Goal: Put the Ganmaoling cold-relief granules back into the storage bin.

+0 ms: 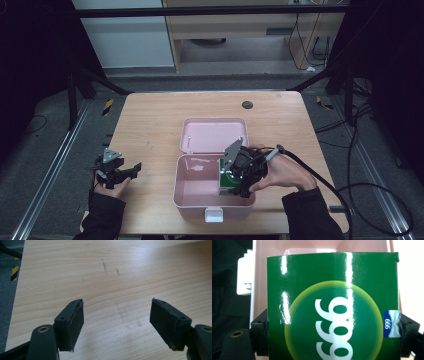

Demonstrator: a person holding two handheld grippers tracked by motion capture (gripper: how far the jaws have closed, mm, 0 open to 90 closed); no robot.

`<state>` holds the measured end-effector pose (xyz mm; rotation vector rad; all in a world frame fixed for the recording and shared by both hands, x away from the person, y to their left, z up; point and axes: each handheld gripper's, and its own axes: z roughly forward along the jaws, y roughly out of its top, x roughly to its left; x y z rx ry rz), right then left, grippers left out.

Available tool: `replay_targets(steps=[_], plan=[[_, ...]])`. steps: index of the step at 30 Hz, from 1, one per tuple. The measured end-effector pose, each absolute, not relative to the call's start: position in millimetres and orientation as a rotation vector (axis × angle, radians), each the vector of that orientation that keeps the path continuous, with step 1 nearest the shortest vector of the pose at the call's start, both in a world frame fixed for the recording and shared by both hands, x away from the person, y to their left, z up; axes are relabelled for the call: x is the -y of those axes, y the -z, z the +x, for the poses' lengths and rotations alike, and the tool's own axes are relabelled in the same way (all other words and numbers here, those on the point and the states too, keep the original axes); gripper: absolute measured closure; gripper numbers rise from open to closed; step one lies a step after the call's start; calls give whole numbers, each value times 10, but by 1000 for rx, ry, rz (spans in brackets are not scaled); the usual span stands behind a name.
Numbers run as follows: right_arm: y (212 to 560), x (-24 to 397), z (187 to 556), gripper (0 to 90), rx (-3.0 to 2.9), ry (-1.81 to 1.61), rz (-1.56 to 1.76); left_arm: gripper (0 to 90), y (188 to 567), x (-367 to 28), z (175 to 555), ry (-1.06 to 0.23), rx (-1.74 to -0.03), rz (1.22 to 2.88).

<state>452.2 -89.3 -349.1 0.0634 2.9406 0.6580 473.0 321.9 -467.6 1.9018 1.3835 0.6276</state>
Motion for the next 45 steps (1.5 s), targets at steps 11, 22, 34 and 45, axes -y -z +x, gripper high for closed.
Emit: replay_targets(steps=[11, 22, 34, 45], plan=[[3605, 884, 4540, 157, -2959, -652, 70, 266, 4676, -3223, 4730, -627, -1384, 1901], [3744, 876, 4554, 156, -2974, -643, 70, 266, 4675, -3223, 4729, -627, -1383, 1901], [3849, 886, 4570, 153, -2990, -614, 69, 266, 4679, -3222, 4733, -627, -1383, 1903], [3925, 858, 4594, 141, -3001, -550, 59, 266, 4680, -3225, 4734, -627, -1383, 1902]])
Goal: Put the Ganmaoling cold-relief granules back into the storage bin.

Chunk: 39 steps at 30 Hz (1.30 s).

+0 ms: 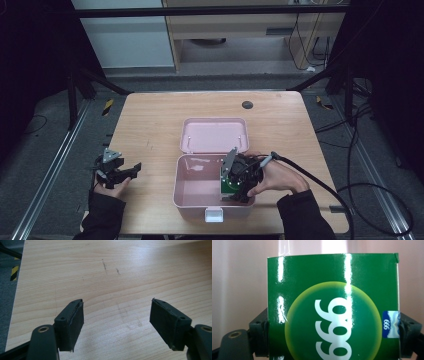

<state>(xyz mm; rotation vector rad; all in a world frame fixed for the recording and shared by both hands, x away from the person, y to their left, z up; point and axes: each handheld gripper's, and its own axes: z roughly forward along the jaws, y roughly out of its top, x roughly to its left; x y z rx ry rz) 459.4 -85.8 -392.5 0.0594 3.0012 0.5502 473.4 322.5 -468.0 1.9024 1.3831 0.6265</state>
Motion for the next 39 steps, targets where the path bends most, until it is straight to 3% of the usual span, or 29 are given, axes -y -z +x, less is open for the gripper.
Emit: replay_targets(steps=[13, 23, 31, 39], plan=[[3571, 1046, 4579, 99, -2855, -800, 133, 269, 4680, -3217, 4734, -623, -1383, 1904], [3192, 1584, 4566, 121, -2500, -1074, 453, 303, 4668, -3216, 4724, -618, -1375, 1905], [3374, 2012, 4581, 93, -2250, -1162, 784, 334, 4664, -3193, 4719, -612, -1374, 1909], [3895, 2418, 4620, 61, -2004, -1149, 1129, 417, 4659, -3179, 4718, -603, -1379, 1916]])
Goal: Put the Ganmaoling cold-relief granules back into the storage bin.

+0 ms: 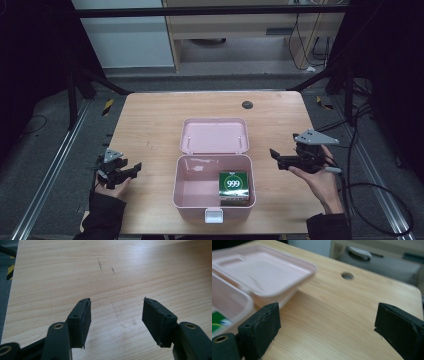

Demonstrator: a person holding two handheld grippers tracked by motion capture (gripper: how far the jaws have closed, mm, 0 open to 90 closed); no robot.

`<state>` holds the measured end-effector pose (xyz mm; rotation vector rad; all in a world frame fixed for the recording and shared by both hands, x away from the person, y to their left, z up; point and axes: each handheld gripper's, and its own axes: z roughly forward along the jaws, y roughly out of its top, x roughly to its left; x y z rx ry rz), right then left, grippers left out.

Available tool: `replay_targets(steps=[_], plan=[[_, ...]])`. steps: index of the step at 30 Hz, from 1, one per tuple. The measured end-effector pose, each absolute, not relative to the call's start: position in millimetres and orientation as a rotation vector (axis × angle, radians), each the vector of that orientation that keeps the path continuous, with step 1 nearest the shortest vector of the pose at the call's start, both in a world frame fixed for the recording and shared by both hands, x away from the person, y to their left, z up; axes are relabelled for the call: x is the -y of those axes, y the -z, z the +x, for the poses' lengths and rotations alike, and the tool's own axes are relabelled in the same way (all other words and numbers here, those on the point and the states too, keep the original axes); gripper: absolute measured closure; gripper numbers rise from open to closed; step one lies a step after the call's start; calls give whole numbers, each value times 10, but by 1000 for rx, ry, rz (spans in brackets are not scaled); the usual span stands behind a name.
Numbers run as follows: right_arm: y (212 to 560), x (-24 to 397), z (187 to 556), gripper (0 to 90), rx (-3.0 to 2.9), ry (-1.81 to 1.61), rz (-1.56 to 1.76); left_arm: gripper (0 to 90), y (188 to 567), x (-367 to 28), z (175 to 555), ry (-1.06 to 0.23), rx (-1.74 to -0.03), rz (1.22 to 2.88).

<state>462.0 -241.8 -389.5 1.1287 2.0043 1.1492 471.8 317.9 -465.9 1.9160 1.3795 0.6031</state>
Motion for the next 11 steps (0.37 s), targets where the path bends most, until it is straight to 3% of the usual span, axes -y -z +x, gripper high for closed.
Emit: replay_targets(steps=[5, 11], plan=[[4362, 2592, 4665, 64, -1958, -1029, 1281, 473, 4654, -3190, 4715, -613, -1396, 1910], [4631, 2718, 4690, 53, -1958, -911, 1353, 422, 4680, -3203, 4729, -618, -1407, 1920]])
